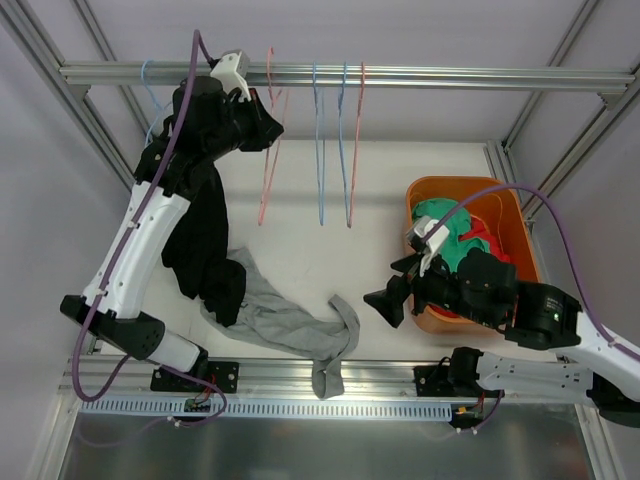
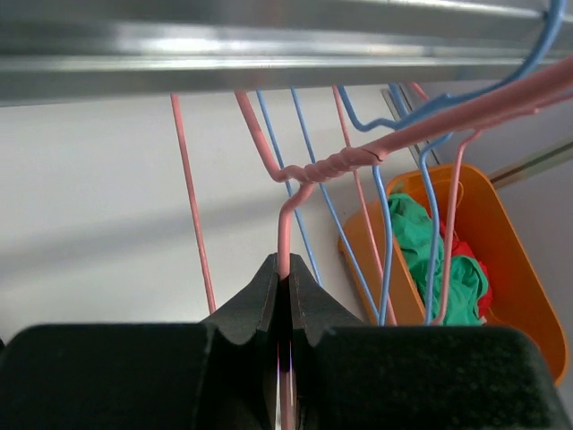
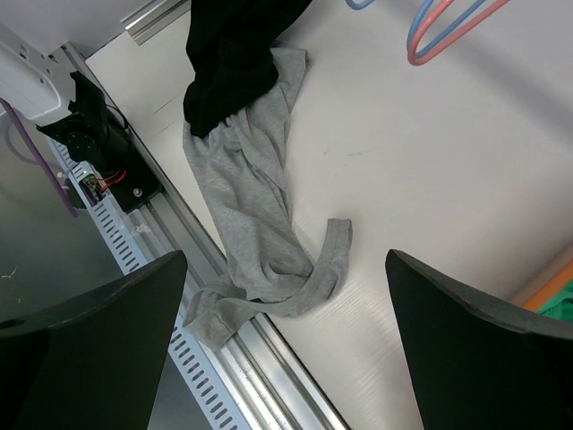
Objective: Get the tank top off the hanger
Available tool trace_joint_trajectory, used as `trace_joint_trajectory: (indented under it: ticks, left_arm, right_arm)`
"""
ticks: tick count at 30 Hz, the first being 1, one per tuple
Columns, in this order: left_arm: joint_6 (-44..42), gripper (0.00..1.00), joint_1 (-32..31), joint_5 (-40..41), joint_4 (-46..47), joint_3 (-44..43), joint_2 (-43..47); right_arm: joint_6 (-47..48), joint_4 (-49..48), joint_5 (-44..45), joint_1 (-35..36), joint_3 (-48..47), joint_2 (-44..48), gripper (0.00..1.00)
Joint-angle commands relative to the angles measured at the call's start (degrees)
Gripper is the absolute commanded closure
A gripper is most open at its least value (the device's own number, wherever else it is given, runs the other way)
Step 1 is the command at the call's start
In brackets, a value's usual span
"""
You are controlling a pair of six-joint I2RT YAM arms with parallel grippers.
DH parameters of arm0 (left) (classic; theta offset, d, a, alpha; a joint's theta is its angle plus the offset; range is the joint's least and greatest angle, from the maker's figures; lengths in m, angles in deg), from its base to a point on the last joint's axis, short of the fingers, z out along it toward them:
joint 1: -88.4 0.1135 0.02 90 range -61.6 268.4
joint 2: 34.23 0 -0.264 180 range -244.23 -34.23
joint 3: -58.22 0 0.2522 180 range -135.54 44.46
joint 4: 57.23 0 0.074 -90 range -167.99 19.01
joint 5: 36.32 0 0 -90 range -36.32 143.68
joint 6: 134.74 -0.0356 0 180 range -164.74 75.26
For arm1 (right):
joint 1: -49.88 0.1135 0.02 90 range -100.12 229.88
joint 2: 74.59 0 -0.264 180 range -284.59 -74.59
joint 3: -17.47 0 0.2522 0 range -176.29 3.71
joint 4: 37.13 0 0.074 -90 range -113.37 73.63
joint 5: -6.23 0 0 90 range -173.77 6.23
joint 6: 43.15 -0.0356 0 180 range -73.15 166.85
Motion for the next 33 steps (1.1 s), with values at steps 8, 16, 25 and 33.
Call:
trace_joint_trajectory:
  ticks: [8, 16, 25, 33]
  left_arm:
    - [-1.72, 1.00, -2.03, 1.16, -0.05, -6.10, -6.80]
    - [-1.02, 1.00, -2.03, 2.84, -0.05, -3.45, -7.59]
    - [-2.16, 0.42, -2.12, 4.68, -0.14, 0.14, -2.85]
    - [-3.83, 0.01, -2.03, 16.53, -0.32, 17.35, 17.87]
  right_arm:
    - [-0.20, -1.06, 1.10, 0.12, 1.09, -3.04, 0.00]
    - [-0.47, -4.66, -2.15, 0.21, 3.72, -4.97, 0.00]
    - [1.55, -12.04, -9.89, 0.21, 8.04, -12.53, 0.01]
    - [3.49, -18.72, -12.53, 0.47, 8.74, -27.28, 0.00]
